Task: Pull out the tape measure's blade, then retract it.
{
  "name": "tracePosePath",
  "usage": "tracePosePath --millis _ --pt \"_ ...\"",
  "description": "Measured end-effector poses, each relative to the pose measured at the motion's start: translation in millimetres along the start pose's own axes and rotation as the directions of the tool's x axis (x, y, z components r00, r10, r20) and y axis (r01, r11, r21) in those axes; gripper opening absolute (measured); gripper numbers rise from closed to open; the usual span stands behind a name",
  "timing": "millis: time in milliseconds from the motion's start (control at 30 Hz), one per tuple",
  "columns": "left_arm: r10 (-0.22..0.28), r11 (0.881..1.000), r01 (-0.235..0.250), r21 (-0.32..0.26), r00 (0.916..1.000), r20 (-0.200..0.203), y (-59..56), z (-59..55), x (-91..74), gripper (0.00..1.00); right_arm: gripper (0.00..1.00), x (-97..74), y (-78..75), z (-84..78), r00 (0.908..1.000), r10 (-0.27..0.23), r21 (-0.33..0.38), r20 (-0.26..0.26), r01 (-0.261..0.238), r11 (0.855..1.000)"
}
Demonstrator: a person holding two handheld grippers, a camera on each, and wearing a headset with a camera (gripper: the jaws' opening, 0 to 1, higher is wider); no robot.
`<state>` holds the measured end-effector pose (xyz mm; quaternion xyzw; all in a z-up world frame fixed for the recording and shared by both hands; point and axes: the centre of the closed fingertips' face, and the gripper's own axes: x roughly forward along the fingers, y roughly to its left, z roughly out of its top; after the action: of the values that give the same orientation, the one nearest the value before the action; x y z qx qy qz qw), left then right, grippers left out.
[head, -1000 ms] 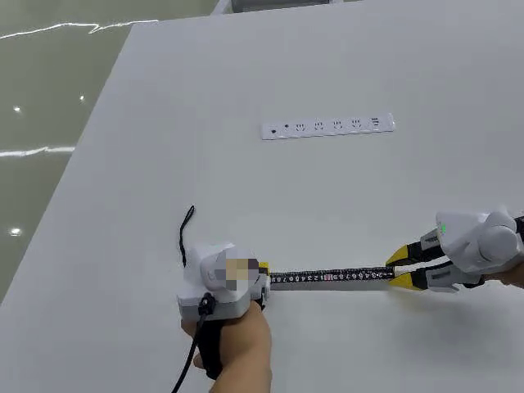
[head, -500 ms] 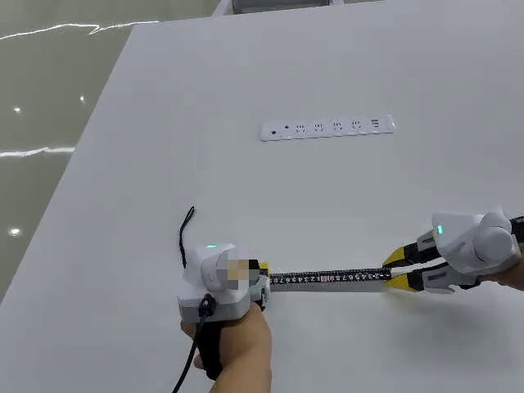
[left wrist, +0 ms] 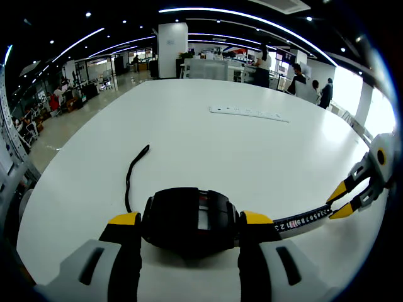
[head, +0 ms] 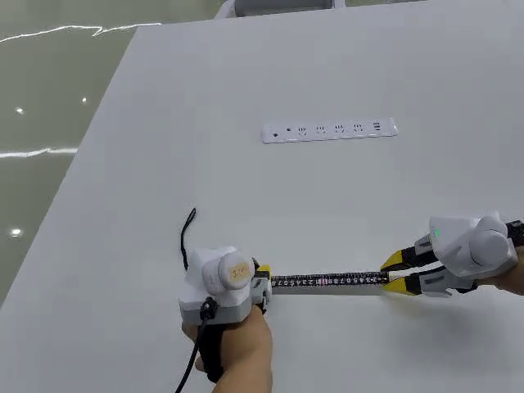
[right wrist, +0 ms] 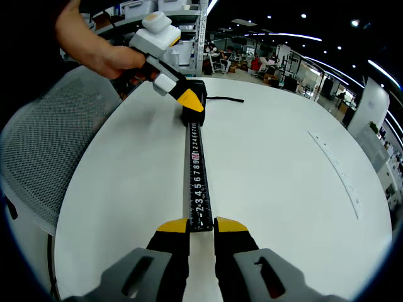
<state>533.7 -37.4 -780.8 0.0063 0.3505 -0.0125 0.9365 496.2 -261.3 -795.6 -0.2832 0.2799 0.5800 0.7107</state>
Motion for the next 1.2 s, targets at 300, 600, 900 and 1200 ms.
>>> tracePosePath --millis 300,600,900,1200 --pt "0.001 1.000 -0.001 -0.001 1.0000 0.001 0.1 -0.4 -0.3 0.59 0.14 0.2 1.1 2.9 1.0000 0.001 0.001 0.002 -0.001 1.000" --pt "0.005 1.000 -0.005 0.007 1.0000 0.002 0.1 -0.1 0.0 0.59 0.14 1.0 -0.6 2.6 1.0000 0.001 0.000 0.003 -0.001 1.000" --pt "0.008 1.000 -0.008 0.013 1.0000 0.006 0.0 -0.1 -0.3 0.58 0.14 2.1 -2.0 2.1 1.0000 0.001 -0.003 0.002 -0.001 1.000" --pt "0.009 1.000 -0.009 0.015 0.9999 0.005 -0.1 0.2 -0.9 0.58 0.14 3.1 -3.8 3.3 1.0000 0.000 -0.007 0.003 0.000 1.000"
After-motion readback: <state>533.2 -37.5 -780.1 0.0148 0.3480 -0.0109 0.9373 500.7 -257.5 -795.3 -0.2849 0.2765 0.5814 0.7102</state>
